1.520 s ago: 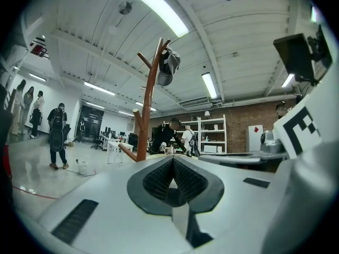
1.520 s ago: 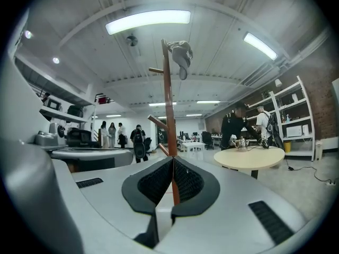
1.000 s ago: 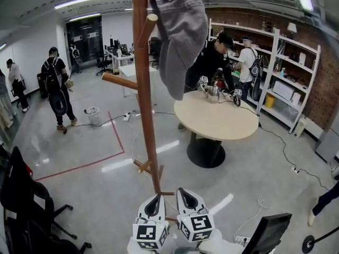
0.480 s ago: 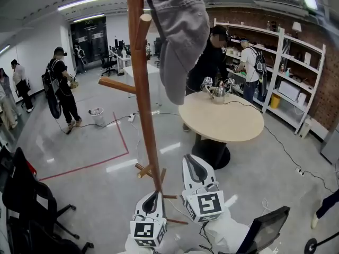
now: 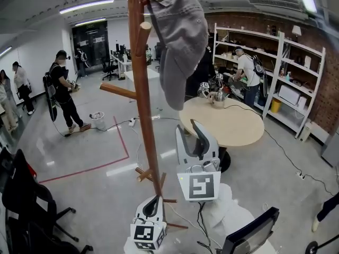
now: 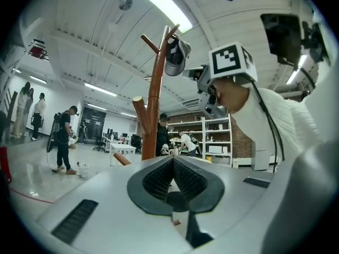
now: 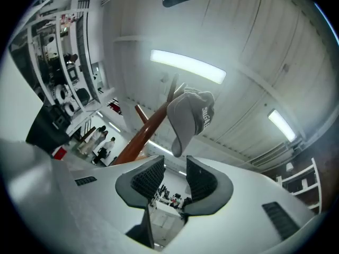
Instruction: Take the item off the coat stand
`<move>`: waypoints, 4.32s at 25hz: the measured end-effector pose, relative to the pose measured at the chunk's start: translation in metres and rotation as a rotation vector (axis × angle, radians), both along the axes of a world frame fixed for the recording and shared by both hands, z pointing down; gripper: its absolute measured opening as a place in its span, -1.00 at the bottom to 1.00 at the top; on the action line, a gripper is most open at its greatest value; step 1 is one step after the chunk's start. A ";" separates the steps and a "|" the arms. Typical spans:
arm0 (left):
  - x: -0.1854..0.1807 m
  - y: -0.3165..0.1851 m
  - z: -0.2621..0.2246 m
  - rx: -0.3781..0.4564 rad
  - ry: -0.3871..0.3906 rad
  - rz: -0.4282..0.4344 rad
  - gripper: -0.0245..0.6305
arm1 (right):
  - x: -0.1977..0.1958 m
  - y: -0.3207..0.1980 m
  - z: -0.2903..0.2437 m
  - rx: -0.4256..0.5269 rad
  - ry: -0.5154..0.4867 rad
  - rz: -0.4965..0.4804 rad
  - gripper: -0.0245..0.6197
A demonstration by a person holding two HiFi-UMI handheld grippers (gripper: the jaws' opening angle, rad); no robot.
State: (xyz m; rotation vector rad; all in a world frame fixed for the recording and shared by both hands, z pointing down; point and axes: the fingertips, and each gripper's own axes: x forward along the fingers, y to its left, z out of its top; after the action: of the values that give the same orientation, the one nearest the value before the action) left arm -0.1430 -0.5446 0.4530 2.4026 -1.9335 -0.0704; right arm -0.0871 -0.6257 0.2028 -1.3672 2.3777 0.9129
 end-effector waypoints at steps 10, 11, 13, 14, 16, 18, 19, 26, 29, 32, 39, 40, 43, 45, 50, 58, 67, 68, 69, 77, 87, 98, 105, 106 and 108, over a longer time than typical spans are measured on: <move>-0.005 0.002 0.005 -0.016 -0.008 -0.009 -0.93 | -0.011 -0.012 -0.041 0.107 -0.006 0.044 -0.56; -0.007 0.002 0.006 -0.018 -0.008 -0.013 -0.93 | -0.013 -0.012 -0.043 0.113 -0.007 0.042 -0.56; -0.010 0.002 0.007 -0.021 -0.008 -0.021 -0.93 | -0.017 -0.010 -0.050 0.130 -0.016 0.039 -0.57; -0.012 0.002 0.008 -0.022 -0.007 -0.025 -0.93 | -0.018 -0.010 -0.054 0.135 -0.028 0.037 -0.57; -0.015 0.002 0.008 -0.018 -0.005 -0.031 -0.93 | -0.017 -0.010 -0.059 0.129 -0.049 0.040 -0.57; -0.016 0.001 0.008 -0.010 -0.006 -0.033 -0.93 | -0.015 -0.013 -0.061 0.118 -0.059 0.048 -0.62; -0.017 0.000 0.007 -0.007 -0.007 -0.034 -0.93 | -0.013 -0.014 -0.062 0.116 -0.075 0.043 -0.66; -0.019 -0.004 0.009 -0.007 0.003 -0.036 -0.93 | 0.018 -0.020 -0.077 0.086 -0.226 -0.012 -0.85; -0.018 -0.006 0.008 -0.005 0.005 -0.035 -0.93 | 0.028 -0.019 -0.088 0.076 -0.281 -0.037 -0.85; -0.016 -0.007 0.004 -0.001 0.000 -0.030 -0.93 | 0.033 -0.021 -0.096 0.019 -0.375 -0.103 -0.85; -0.023 -0.010 -0.003 0.010 0.006 -0.051 -0.93 | 0.049 -0.023 -0.126 0.020 -0.486 -0.146 -0.85; -0.025 -0.010 -0.004 0.012 0.004 -0.054 -0.93 | 0.052 -0.024 -0.130 0.015 -0.503 -0.153 -0.85; -0.031 -0.012 -0.001 0.019 0.008 -0.060 -0.93 | 0.056 -0.026 -0.130 0.000 -0.528 -0.165 -0.85; -0.034 -0.013 0.001 0.020 0.012 -0.062 -0.93 | 0.056 -0.027 -0.120 -0.009 -0.522 -0.162 -0.85; -0.027 -0.017 -0.003 0.018 0.017 -0.048 -0.93 | 0.062 -0.029 -0.088 -0.063 -0.506 -0.145 -0.85; 0.015 -0.024 -0.004 0.017 0.012 0.031 -0.93 | 0.091 -0.025 -0.077 -0.064 -0.514 -0.142 -0.85; 0.012 -0.016 -0.005 0.021 0.017 0.018 -0.93 | 0.105 -0.018 -0.124 -0.010 -0.564 -0.157 -0.85; 0.008 -0.015 -0.004 0.018 0.019 0.008 -0.93 | 0.106 -0.018 -0.122 -0.013 -0.564 -0.151 -0.85; 0.005 -0.015 -0.004 0.015 0.022 0.000 -0.93 | 0.108 -0.019 -0.117 -0.019 -0.562 -0.145 -0.85; 0.010 -0.010 -0.006 0.027 0.019 -0.008 -0.93 | 0.114 -0.012 -0.038 -0.103 -0.469 -0.081 -0.85; 0.043 0.009 -0.031 0.072 0.039 0.034 -0.93 | 0.109 0.023 0.087 -0.300 -0.308 0.017 -0.85; 0.046 0.022 -0.031 0.080 0.022 -0.005 -0.93 | 0.103 0.061 0.199 -0.566 -0.273 0.052 -0.85; 0.044 0.022 -0.037 0.102 0.029 -0.015 -0.93 | 0.110 0.065 0.198 -0.547 -0.269 0.046 -0.85; 0.045 0.023 -0.038 0.106 0.031 -0.011 -0.93 | 0.110 0.068 0.194 -0.533 -0.265 0.049 -0.85; 0.045 0.027 -0.037 0.108 0.040 -0.007 -0.93 | 0.110 0.075 0.189 -0.510 -0.252 0.051 -0.85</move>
State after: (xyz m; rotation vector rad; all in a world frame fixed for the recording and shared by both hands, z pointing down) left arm -0.0983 -0.5176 0.4163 2.4400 -1.9699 -0.2280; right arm 0.0225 -0.5510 0.3918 -1.6039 2.4732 0.1186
